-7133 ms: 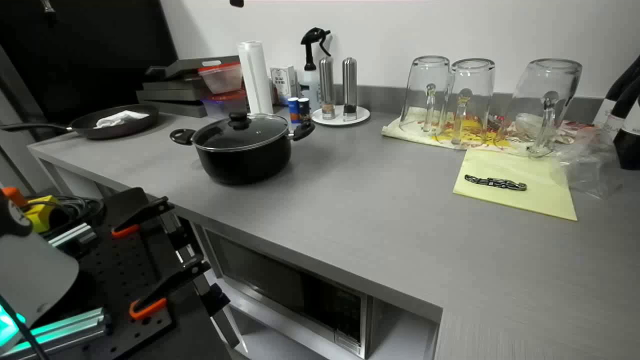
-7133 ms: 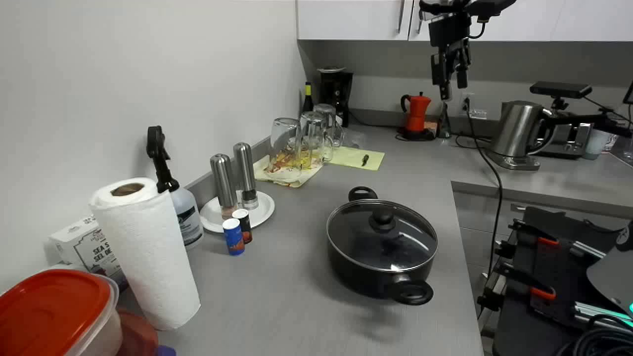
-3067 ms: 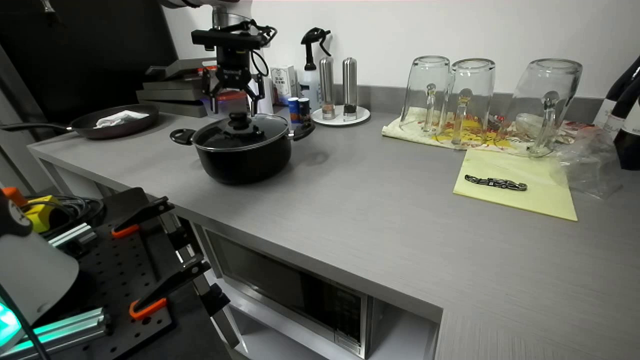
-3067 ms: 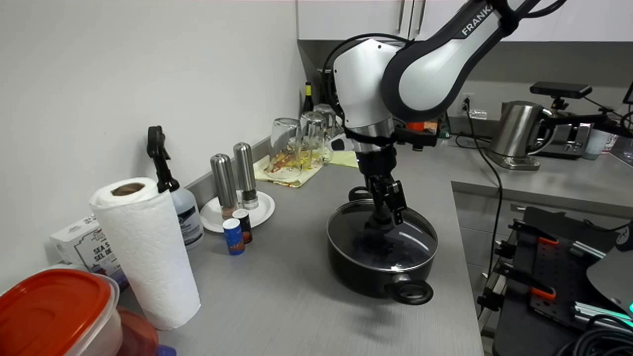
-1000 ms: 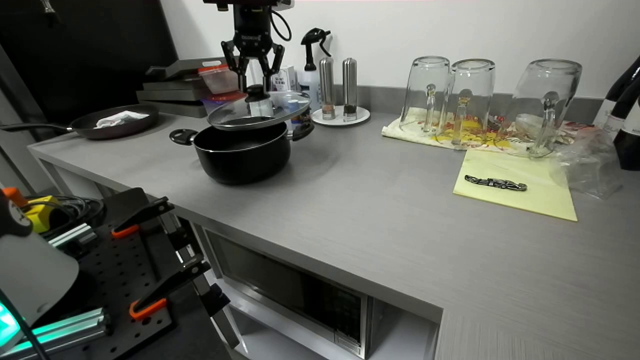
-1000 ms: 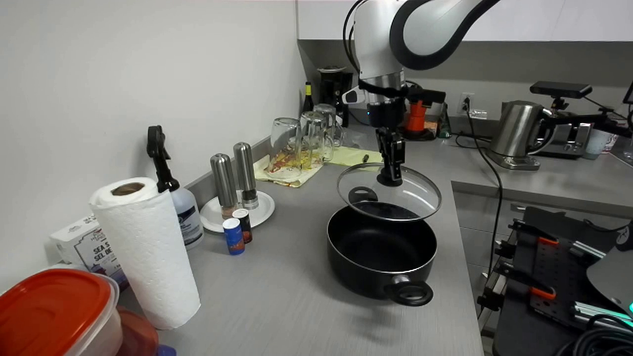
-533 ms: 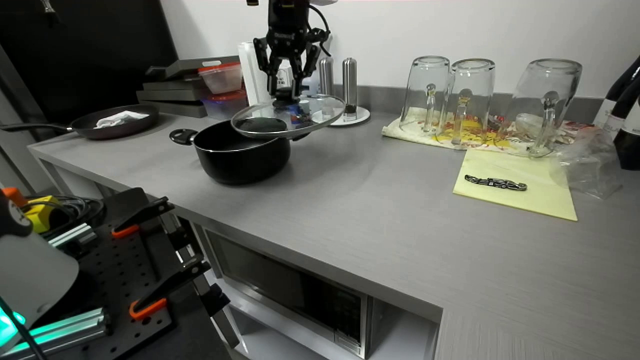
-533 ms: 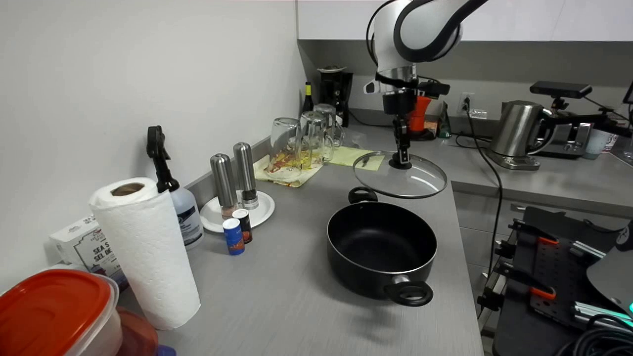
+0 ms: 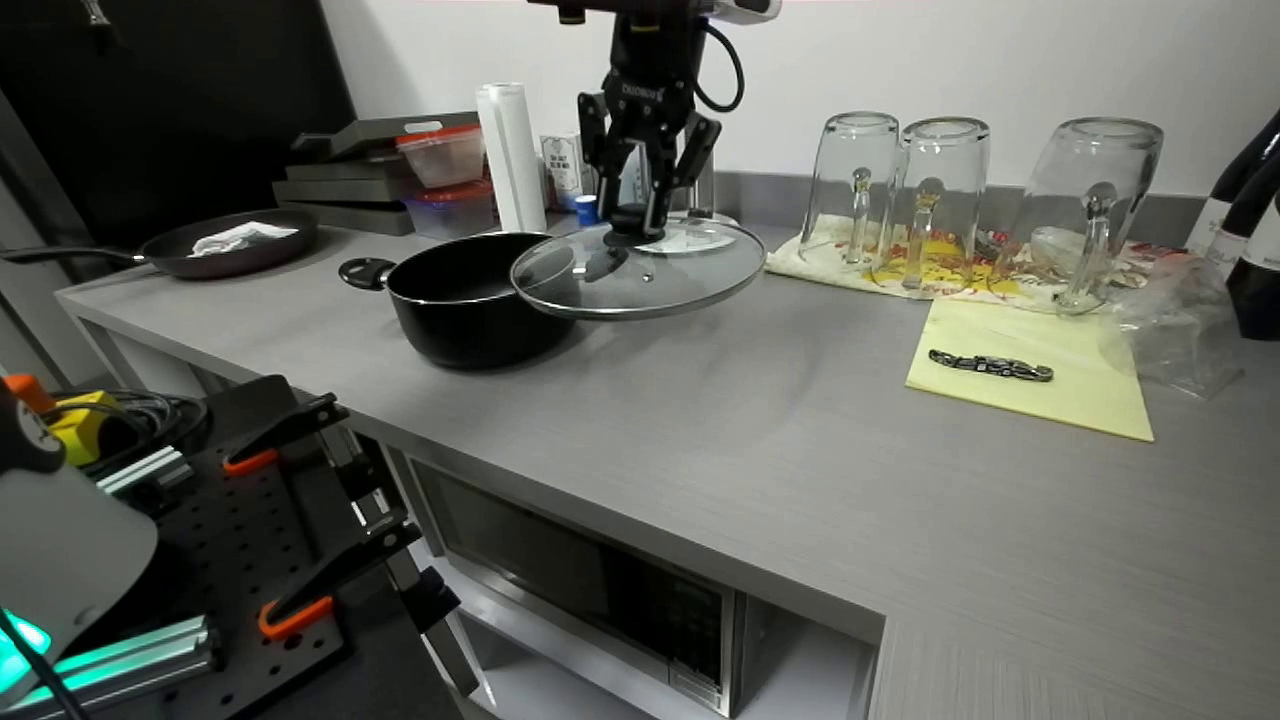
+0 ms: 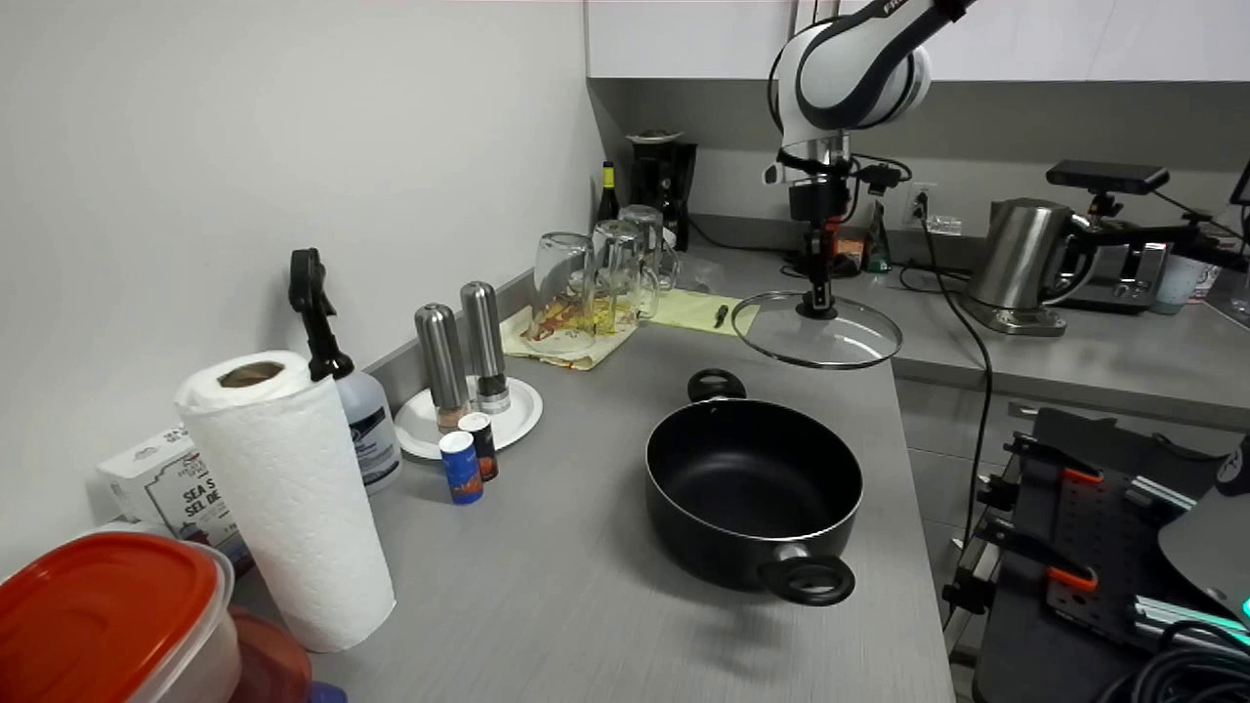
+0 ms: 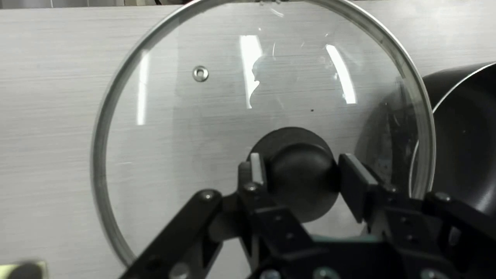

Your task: Remove the lid from the pot and place it on the table

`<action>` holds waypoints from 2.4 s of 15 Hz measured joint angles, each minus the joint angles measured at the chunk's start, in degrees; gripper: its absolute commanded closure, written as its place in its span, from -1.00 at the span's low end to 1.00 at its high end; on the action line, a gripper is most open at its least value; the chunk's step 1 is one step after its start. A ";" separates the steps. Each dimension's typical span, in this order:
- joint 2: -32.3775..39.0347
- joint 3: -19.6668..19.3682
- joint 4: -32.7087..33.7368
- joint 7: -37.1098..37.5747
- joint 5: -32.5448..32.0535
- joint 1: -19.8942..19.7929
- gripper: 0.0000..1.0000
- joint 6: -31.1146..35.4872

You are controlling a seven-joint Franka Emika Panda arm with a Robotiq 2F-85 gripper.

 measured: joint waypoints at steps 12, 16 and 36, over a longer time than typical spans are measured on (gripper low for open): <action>13.11 -0.63 1.59 4.75 4.05 -2.78 0.50 9.43; 16.00 0.37 1.65 4.69 6.34 -3.60 0.50 12.55; 18.99 3.04 1.19 4.46 6.91 -5.59 -0.65 19.76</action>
